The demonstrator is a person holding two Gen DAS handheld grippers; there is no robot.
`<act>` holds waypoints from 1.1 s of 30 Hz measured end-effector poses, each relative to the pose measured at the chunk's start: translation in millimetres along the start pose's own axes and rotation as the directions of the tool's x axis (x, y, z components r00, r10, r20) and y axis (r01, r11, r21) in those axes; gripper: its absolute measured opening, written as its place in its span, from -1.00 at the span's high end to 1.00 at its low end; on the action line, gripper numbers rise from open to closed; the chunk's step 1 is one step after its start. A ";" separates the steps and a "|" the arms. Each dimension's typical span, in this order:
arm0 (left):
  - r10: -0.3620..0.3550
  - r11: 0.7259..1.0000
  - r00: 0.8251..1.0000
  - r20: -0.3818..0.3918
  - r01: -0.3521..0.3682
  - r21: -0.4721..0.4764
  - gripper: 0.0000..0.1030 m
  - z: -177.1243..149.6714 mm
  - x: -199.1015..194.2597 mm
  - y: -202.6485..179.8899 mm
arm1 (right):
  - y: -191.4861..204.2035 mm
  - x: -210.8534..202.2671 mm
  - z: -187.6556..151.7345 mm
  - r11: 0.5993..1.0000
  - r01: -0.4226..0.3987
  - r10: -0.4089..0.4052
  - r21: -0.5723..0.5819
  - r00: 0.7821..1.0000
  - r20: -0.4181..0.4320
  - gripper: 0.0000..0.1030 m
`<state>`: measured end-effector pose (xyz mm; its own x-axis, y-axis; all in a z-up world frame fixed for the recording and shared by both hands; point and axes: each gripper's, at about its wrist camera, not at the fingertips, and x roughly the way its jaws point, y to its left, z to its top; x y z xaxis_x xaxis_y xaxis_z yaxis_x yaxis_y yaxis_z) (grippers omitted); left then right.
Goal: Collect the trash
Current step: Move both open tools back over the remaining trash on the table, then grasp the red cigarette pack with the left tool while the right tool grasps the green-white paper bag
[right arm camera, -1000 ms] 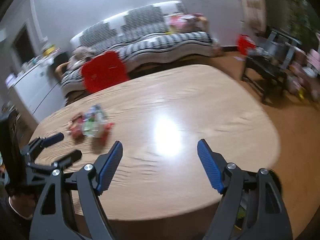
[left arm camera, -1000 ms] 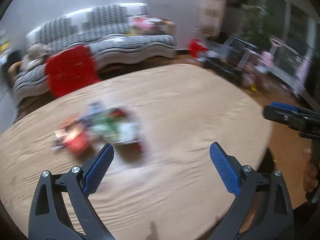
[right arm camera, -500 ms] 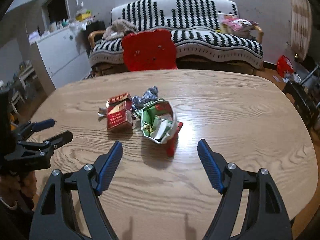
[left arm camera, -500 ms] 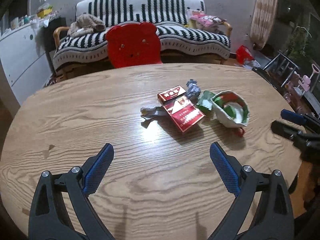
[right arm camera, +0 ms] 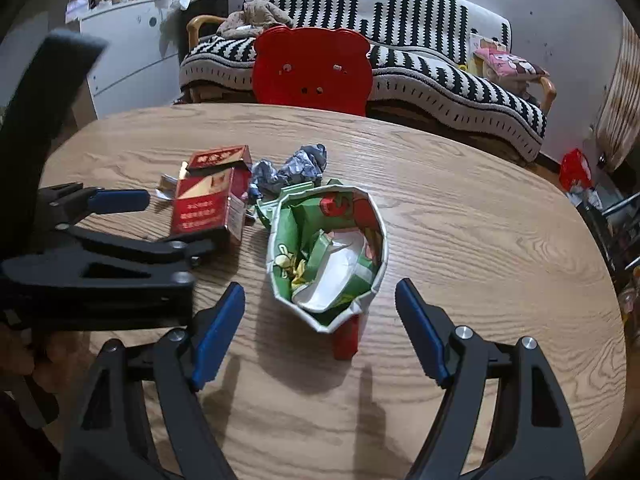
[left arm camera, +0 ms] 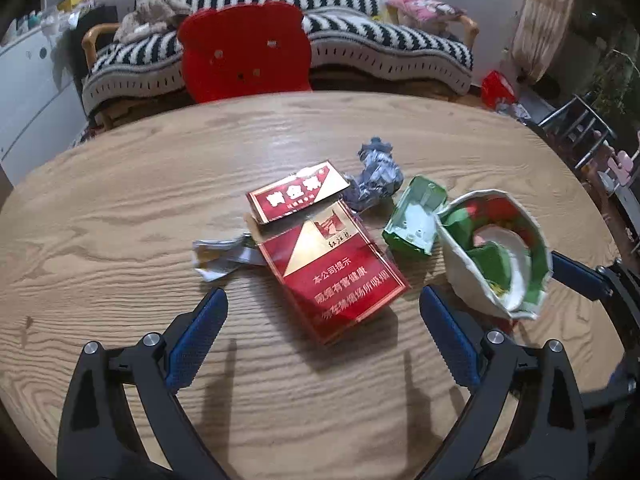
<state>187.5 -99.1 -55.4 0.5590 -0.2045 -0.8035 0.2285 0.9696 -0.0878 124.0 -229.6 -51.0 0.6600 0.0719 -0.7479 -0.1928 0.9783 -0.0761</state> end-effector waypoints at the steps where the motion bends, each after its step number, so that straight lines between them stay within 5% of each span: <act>1: 0.002 1.000 1.000 -0.006 -0.002 -0.006 -0.82 -0.3 3.0 0.0 | -0.6 3.7 0.8 1.000 0.002 -0.002 -0.005 1.000 -0.002 -0.46; 6: -0.011 0.999 1.000 -0.014 0.011 -0.036 -0.79 2.7 13.1 1.6 | 0.5 18.3 4.9 0.999 0.023 -0.023 -0.027 1.000 -0.009 -0.43; 9: -0.033 0.999 0.999 -0.017 0.032 -0.033 -0.26 3.5 12.8 0.9 | -0.7 21.9 7.7 0.999 0.025 -0.025 -0.021 1.000 0.001 -0.15; 24: -0.011 1.000 0.996 0.092 0.012 -0.005 -0.24 -20.3 -75.5 30.4 | -8.3 -49.7 6.0 0.999 -0.021 0.015 0.047 0.993 0.121 -0.11; 33: -0.024 1.000 0.995 0.101 0.023 0.013 -0.24 -34.1 -93.6 20.3 | -16.2 -78.7 -13.6 0.997 -0.012 0.002 0.073 0.992 0.124 -0.11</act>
<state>112.6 -55.7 -2.1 0.6312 -0.2407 -0.7374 0.2521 0.9627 -0.0985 65.3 -253.7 0.0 0.7444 0.0978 -0.6605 -0.1467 0.9890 -0.0188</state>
